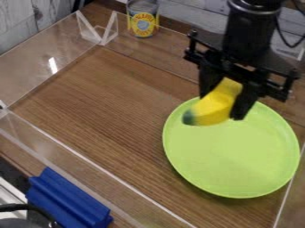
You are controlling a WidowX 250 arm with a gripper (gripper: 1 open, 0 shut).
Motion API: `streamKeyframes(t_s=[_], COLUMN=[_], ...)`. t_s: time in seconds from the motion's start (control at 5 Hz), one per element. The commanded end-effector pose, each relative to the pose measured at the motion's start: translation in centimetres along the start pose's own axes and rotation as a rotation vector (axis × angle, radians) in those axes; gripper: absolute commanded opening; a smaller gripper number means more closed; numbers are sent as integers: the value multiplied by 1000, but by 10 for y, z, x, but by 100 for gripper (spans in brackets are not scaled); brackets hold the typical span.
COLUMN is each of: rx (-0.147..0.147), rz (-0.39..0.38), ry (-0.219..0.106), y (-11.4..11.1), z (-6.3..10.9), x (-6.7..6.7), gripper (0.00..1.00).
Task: Put the banana in the green plate
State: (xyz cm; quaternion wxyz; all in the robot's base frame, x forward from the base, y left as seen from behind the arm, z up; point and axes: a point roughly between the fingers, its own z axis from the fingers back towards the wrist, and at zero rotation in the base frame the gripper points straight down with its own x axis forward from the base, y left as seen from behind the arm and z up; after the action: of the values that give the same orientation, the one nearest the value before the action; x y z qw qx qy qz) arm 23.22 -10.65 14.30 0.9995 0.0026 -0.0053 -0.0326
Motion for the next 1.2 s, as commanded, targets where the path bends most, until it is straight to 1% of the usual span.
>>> streamKeyframes(t_s=[0.0,0.2,0.4,0.6,0.8,1.0], rx=[-6,-7,-15,-24,-44,-69], rz=[15,15,21,13,3,-9], ry=[-33,-37,-49,-75,-90,-96], y=[-9,-14,-16,-12,-6,0], z=[1,-14,-27,-38,-43,-45], x=[-5,-10,-11,-7,1,5], gripper=[0,0,0,0,0,0])
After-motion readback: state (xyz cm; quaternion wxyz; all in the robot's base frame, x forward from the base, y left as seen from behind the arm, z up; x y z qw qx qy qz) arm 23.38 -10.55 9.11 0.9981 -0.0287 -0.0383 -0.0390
